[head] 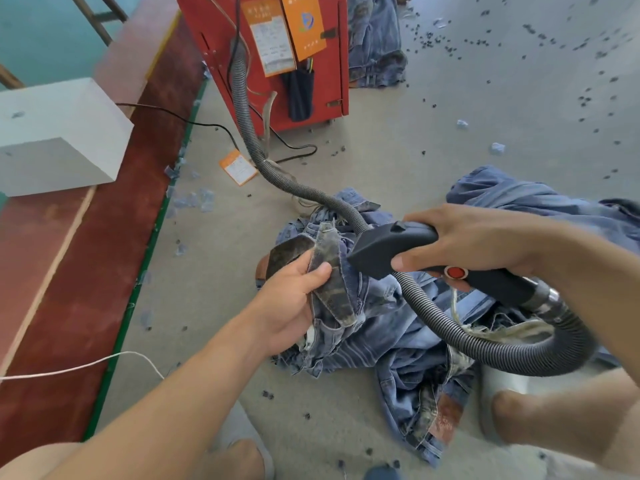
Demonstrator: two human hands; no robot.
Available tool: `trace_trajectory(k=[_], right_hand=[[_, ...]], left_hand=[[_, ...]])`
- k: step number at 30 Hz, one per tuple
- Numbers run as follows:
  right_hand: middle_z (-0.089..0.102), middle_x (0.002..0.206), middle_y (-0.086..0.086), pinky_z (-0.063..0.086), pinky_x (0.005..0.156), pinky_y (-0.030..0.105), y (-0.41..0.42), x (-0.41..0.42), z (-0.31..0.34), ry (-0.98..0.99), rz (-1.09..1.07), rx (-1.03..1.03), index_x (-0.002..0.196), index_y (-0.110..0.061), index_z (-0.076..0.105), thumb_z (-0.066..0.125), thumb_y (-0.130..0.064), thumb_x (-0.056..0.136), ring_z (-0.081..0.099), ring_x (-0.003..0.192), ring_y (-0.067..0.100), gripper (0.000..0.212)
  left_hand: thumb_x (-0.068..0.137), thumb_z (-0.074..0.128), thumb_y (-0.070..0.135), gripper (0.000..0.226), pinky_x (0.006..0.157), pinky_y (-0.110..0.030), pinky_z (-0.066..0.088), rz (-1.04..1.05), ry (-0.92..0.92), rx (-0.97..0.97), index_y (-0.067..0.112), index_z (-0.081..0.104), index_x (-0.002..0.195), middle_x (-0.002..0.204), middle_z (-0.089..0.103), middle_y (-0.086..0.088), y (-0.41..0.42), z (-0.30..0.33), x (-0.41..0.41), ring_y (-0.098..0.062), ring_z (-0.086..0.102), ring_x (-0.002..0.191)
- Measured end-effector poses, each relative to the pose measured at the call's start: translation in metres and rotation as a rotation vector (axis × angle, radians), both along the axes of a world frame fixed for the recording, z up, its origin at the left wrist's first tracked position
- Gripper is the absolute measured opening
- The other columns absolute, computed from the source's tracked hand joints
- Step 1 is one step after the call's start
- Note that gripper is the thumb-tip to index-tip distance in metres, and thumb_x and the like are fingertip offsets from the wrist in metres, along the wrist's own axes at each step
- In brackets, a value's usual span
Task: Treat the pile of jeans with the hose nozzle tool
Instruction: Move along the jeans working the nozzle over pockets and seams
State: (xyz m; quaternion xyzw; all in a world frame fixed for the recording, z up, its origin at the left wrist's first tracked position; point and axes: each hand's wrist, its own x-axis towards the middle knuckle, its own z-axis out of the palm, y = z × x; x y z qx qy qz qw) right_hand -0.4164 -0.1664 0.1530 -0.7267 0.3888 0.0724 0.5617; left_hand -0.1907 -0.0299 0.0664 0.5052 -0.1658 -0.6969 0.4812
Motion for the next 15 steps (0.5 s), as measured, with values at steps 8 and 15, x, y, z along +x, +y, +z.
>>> trace_trajectory(k=[8,15], right_hand=[[0.064,0.064,0.003,0.053,0.051,0.03,0.001,0.019,-0.006,-0.039,-0.231,-0.085,0.093,-0.026,0.07,0.079,-0.036,0.089,0.055,0.05,0.017,0.014],[0.065,0.07,0.005,0.052,0.051,0.03,-0.007,0.002,0.007,0.028,-0.034,0.114,0.091,-0.029,0.071,0.083,-0.038,0.087,0.055,0.054,0.021,0.016]], left_hand=[[0.099,0.05,0.003,0.041,0.107,-0.051,0.05,-0.102,0.117,-0.036,0.01,0.064,0.137,0.134,0.065,-0.02,0.012,0.001,-0.009,-0.033,0.064,0.117],[0.103,0.041,-0.007,0.047,0.108,-0.053,0.048,-0.172,0.055,-0.089,0.01,0.052,0.146,0.142,0.061,-0.02,0.01,0.002,0.0,-0.035,0.061,0.124]])
